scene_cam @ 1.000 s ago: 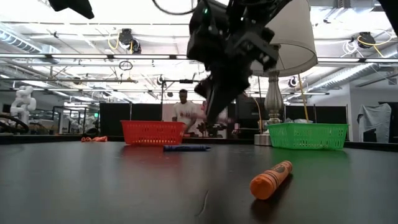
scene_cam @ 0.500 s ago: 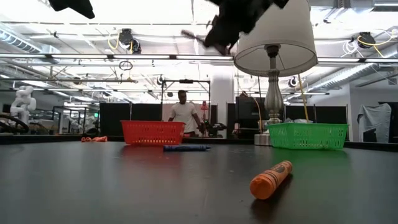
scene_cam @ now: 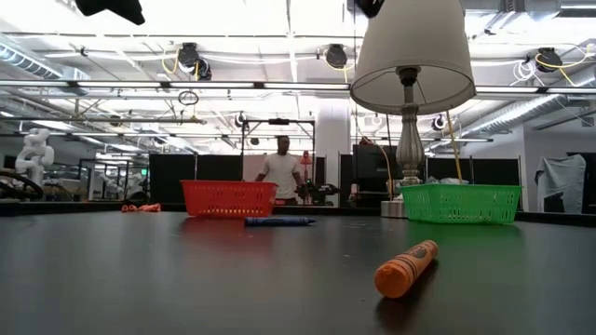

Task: Sort crayons
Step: Put the red crayon into the green basket

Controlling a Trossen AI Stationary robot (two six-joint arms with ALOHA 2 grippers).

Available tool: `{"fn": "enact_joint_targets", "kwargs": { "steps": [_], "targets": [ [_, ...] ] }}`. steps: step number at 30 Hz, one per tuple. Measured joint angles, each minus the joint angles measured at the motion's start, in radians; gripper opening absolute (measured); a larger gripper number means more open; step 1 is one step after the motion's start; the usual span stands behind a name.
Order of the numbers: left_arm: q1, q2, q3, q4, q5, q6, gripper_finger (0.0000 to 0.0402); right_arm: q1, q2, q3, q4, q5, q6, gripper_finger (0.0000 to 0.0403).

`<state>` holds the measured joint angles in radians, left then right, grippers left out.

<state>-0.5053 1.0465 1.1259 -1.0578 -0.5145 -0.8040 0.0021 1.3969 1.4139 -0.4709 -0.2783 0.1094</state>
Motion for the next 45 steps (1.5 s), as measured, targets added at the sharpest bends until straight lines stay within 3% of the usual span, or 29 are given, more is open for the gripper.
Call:
{"fn": "enact_joint_targets", "kwargs": {
  "steps": [10,25,37,45],
  "targets": [
    [0.000,0.000,0.000,0.059,0.000,-0.001,0.0090,0.000,-0.168,0.000,-0.005,0.099,0.034,0.0002],
    [0.000,0.000,0.000,0.058,-0.008,-0.001,0.0090,0.009,-0.308,-0.002,-0.035,0.100,0.032,0.0002],
    [0.000,0.000,0.000,0.056,-0.021,0.006,0.0090,0.013,-0.358,-0.144,0.189,0.198,0.035,0.0002],
    [0.000,0.000,0.000,0.054,-0.021,0.008,0.0090,0.013,-0.350,-0.171,0.271,0.204,0.034,0.0002]
  ]
}}
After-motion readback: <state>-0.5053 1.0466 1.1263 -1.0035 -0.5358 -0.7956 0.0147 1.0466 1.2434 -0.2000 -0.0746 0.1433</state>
